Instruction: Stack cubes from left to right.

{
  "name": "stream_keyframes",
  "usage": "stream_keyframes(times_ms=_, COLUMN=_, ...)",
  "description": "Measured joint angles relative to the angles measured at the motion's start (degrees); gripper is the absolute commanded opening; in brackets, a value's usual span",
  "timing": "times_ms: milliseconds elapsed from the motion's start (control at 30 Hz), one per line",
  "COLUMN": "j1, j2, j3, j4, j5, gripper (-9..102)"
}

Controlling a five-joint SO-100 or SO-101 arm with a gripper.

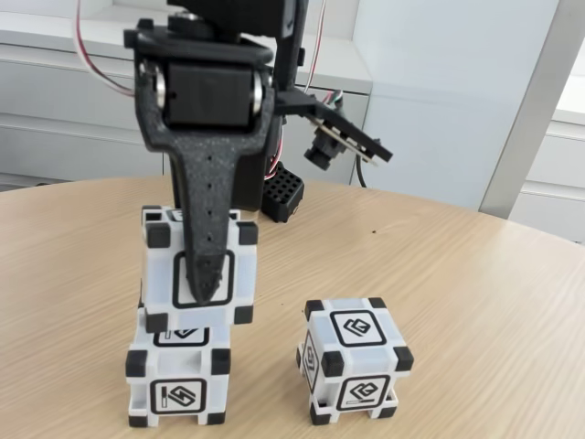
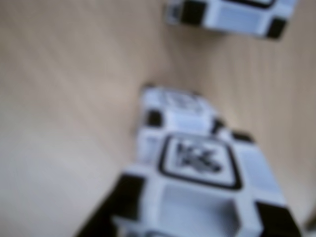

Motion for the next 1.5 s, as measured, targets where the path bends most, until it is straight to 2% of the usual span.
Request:
stream_keyframes(times_ms=933, j1=0.79, j2=1.49, j3=5.54, j4=-3.52, j5=-0.53, gripper=16)
stream_keyframes(times_ms=1167, j1=0.79, j2=1.67, j3=5.71, j4=-3.52, j5=-0.44, gripper=23)
stream_keyframes(times_ms=1400, j1=0.18, j2=1.67, j3=5.89, j4=-2.90, j5=-1.14, gripper=36)
stream_keyframes(times_ms=1500, j1=0.18, j2=1.67, j3=5.89, j4=-2.90, j5=-1.14, gripper=36)
